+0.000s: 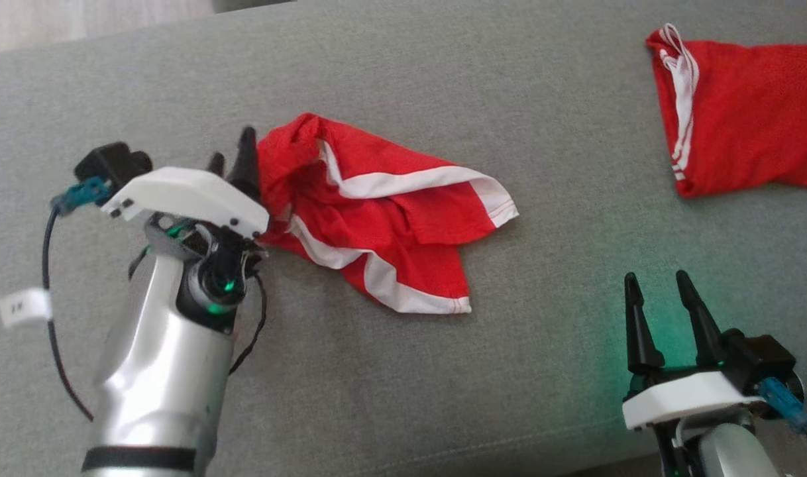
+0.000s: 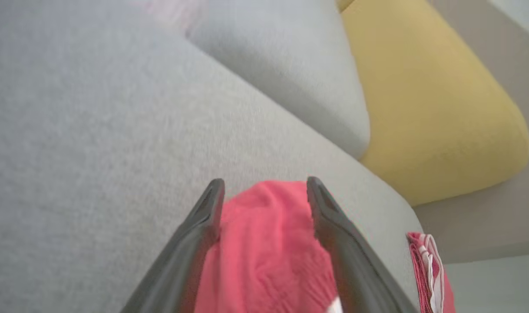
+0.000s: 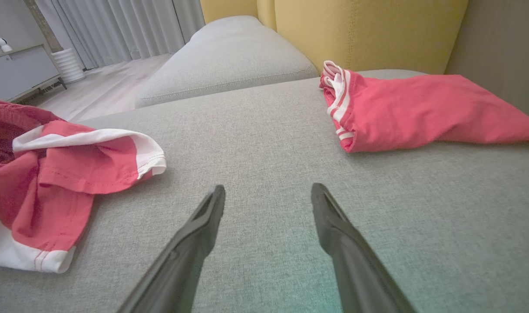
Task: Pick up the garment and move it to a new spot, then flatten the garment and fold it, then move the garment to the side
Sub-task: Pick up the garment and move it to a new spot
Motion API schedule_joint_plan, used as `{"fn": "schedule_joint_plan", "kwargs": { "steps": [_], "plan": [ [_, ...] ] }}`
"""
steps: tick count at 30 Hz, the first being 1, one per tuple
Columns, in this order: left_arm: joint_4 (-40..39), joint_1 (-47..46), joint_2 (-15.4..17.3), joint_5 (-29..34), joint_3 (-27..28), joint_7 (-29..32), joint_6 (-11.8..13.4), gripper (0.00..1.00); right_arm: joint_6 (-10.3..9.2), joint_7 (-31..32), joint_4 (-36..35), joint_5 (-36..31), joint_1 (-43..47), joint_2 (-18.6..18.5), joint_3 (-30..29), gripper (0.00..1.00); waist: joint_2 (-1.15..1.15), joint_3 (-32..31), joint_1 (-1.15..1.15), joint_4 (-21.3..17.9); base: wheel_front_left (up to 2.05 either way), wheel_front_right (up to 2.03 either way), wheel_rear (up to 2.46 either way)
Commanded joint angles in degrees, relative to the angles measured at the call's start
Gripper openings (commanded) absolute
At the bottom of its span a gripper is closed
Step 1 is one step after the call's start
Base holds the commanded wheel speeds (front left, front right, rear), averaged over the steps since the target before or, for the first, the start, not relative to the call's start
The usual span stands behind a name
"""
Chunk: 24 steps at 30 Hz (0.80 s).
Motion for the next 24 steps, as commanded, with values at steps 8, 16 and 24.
{"fn": "schedule_joint_plan", "kwargs": {
  "steps": [8, 16, 24],
  "plan": [
    [-12.61, 10.5, 4.51, 12.93, -3.4, -17.24, -0.72, 1.0, 0.39, -0.78, -2.17, -1.78, 1.74, -0.35, -1.17, 1.0, 0.0, -3.99, 0.0, 4.18, 0.0, 0.0, 0.0],
    [-18.71, 23.1, 5.68, 20.24, -7.33, -20.66, 1.42, 1.0, 0.39, -0.78, -2.96, -3.72, 4.33, -0.35, -3.42, 1.0, 0.0, -8.04, 0.0, 8.61, 0.0, 0.0, 0.0],
    [-21.71, 35.29, 5.86, 29.17, -6.68, -21.25, 1.98, 1.0, 0.39, -0.79, -2.8, -4.31, 7.83, -0.35, -4.55, 1.0, 0.0, -12.6, 0.0, 12.68, 0.0, 0.0, 0.0]
  ]
}}
